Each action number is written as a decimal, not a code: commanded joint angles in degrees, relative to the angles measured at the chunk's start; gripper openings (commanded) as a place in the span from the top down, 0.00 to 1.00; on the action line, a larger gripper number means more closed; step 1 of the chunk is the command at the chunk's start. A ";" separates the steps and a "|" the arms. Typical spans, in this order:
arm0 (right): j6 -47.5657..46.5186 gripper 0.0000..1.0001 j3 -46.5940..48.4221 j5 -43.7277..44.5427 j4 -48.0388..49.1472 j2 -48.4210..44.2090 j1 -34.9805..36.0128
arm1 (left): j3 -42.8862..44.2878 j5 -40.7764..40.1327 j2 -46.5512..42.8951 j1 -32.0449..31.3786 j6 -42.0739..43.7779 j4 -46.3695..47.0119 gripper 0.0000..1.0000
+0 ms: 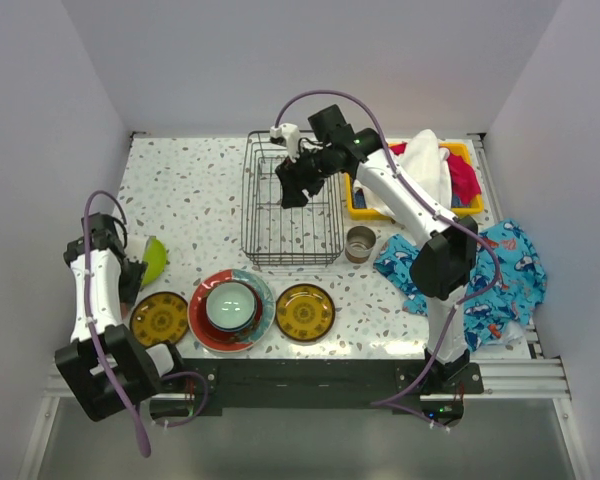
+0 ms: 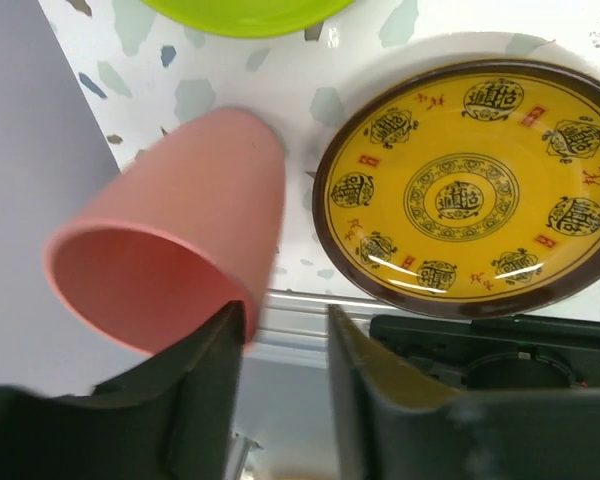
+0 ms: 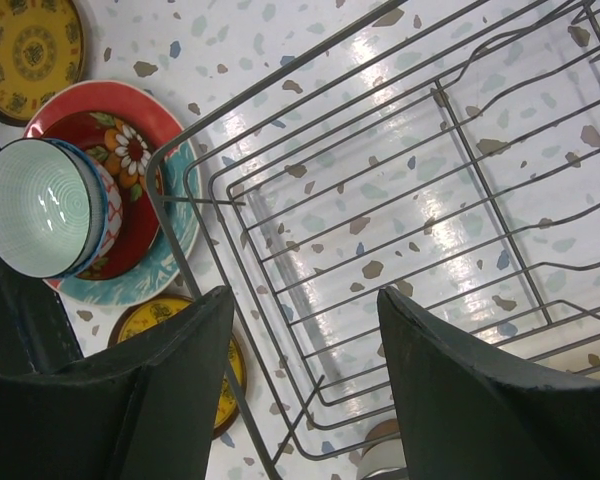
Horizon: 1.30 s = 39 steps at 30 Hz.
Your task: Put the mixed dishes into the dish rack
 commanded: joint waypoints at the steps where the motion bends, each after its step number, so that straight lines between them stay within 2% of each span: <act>1: 0.81 0.37 -0.41 0.01 0.10 -2.80 0.17 | 0.24 1.11 1.11 0.56 1.71 2.95 0.62; 2: 0.90 0.37 -0.75 -0.08 0.10 -2.89 0.17 | 0.41 0.15 1.46 0.56 1.62 3.48 0.64; 3: 0.99 0.37 -1.02 -0.08 0.19 -3.15 0.25 | 1.28 -1.08 1.98 0.48 1.71 3.57 0.72; 5: 1.07 0.37 -2.24 0.09 0.63 -3.50 0.25 | 3.04 -1.27 2.25 0.56 2.32 1.83 0.81; 9: 3.26 0.36 -2.34 -0.17 0.98 -3.42 0.26 | 11.80 2.50 2.60 -0.05 5.13 -3.19 1.00; 12: 8.25 0.32 -0.32 -0.95 1.24 -1.84 -0.35 | 20.14 3.21 3.65 -4.17 7.15 -7.32 1.00; 14: 14.57 0.19 0.30 -3.84 4.04 -0.78 -1.58 | 25.00 2.25 4.18 -10.64 7.42 -8.99 1.00; 15: 22.79 0.17 -0.05 -6.30 5.97 -0.69 -3.33 | 29.37 2.68 4.19 -12.43 7.77 -8.47 1.00; 18: 33.72 0.13 0.91 -16.21 13.36 1.41 -6.06 | 31.88 -0.54 2.62 -20.68 8.82 -2.08 1.00; 19: 36.64 0.13 1.17 -18.95 17.72 1.85 -6.51 | 30.66 -2.48 1.47 -23.23 9.52 0.64 1.00; 20: 40.58 0.13 -0.04 -21.76 21.16 2.64 -7.03 | 28.91 -4.24 0.16 -28.56 10.40 7.11 1.00; 21: 51.41 0.10 -1.36 -27.53 25.37 3.00 -8.00 | 23.49 -7.82 -3.34 -30.79 13.37 11.26 1.00; 22: 58.48 0.01 -3.11 -29.94 36.38 3.44 -8.35 | 20.31 -9.60 -5.11 -32.99 15.31 15.31 1.00; 23: 64.99 0.01 -6.26 -31.62 41.27 3.88 -8.62 | 17.06 -11.71 -6.78 -37.53 17.33 23.88 1.00; 24: 67.93 0.01 -6.30 -32.15 42.45 4.05 -8.62 | 10.76 -15.82 -9.67 -39.58 21.70 28.05 1.00; 27: 72.85 0.01 -7.61 -33.04 47.46 4.05 -8.71 | -0.06 -20.41 -13.90 -46.27 29.79 44.48 1.00; 32: 77.79 0.01 -8.05 -28.92 45.89 5.37 -8.88 | -13.19 -23.33 -17.26 -57.42 45.36 72.15 1.00; 34: 80.69 0.01 -9.89 -28.56 49.30 5.29 -8.80 | -16.98 -23.24 -16.30 -60.67 49.78 76.50 1.00; 39: 82.99 0.01 -9.20 -28.12 51.87 5.99 -8.18 | -15.59 -25.08 -9.02 -66.14 47.76 79.59 1.00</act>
